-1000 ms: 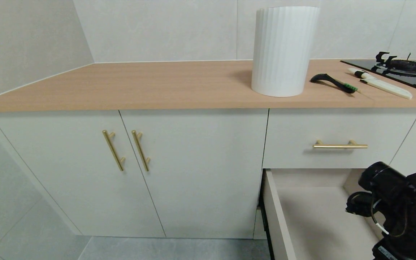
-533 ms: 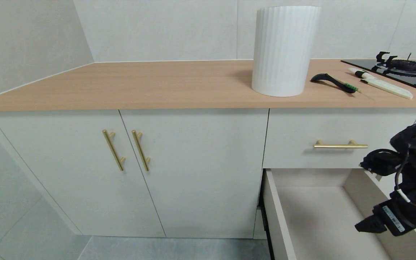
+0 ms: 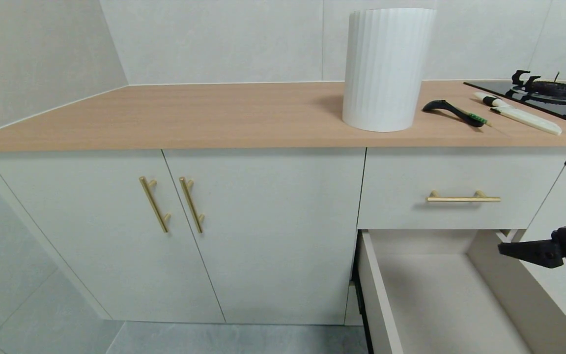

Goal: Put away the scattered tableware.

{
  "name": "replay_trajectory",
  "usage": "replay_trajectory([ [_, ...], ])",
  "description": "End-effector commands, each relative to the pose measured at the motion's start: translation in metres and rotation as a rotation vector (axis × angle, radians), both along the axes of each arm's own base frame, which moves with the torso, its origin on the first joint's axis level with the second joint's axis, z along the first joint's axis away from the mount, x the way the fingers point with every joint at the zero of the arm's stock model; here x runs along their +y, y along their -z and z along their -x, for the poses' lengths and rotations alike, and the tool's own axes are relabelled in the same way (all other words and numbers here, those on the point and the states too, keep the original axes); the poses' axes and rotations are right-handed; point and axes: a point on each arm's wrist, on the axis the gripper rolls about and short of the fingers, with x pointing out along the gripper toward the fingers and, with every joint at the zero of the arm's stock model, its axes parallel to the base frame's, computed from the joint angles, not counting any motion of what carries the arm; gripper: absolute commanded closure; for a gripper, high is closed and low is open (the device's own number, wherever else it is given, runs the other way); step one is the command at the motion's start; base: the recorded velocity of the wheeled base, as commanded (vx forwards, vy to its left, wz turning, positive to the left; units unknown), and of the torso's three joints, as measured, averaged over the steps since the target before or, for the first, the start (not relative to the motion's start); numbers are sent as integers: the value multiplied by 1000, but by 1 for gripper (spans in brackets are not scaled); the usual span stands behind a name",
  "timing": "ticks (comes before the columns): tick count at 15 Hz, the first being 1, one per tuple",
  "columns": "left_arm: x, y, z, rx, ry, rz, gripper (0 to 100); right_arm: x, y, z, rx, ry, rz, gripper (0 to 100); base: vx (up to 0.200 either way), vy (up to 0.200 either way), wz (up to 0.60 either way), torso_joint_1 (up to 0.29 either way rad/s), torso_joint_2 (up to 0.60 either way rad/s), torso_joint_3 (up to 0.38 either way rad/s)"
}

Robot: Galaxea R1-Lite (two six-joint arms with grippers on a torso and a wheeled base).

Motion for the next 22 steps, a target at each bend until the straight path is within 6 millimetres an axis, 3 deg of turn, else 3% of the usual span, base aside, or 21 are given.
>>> replay_trajectory([
  [1, 0, 0, 0, 0, 1, 0, 0, -5, -13, 18, -94, 0, -23, 0, 0, 0, 0, 0, 0, 0],
  [8, 0, 0, 0, 0, 0, 0, 0, -7, -19, 26, -131, 0, -30, 0, 0, 0, 0, 51, -369, -318],
  [13, 0, 0, 0, 0, 0, 0, 0, -5, -23, 17, -179, 5, -48, 0, 0, 0, 0, 131, -470, -333],
  [18, 0, 0, 0, 0, 0, 0, 0, 5, -56, -54, -321, 55, -70, 0, 0, 0, 0, 78, -224, -152],
  [20, 0, 0, 0, 0, 0, 0, 0, 4, -65, -84, -216, 118, -97, 0, 0, 0, 0, 0, 0, 0],
  [22, 0, 0, 0, 0, 0, 0, 0, 3, -58, -121, -138, 197, -136, 0, 0, 0, 0, 0, 0, 0],
])
